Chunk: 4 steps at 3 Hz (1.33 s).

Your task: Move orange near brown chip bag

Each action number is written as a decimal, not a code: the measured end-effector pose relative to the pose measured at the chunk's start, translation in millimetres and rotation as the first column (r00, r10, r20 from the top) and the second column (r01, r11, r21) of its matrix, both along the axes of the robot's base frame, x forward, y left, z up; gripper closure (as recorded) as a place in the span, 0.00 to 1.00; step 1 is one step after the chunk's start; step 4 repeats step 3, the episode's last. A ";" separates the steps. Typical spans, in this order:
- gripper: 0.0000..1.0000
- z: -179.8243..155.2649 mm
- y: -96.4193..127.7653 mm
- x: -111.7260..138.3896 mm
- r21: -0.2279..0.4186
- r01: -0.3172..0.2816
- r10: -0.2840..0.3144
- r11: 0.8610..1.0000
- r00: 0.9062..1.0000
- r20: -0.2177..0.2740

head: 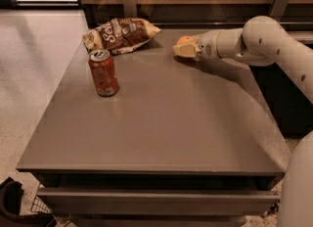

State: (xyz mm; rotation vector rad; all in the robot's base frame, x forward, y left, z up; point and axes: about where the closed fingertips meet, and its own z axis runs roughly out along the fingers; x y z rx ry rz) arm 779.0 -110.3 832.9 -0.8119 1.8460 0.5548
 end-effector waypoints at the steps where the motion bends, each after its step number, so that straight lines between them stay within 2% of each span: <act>1: 0.38 0.1 0.1 0.0 0.000 0.000 0.000 1.000 1.000 0.000; 2: 0.07 -1.0 3.0 0.2 0.001 -0.004 0.004 1.000 1.000 -0.002; 3: 0.00 -1.8 4.9 0.3 0.001 -0.007 0.007 1.000 1.000 -0.003; 4: 0.00 -1.8 4.9 0.3 0.001 -0.007 0.007 1.000 1.000 -0.003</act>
Offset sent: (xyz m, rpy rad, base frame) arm 0.0000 0.0001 0.0001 0.0000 0.0001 0.0002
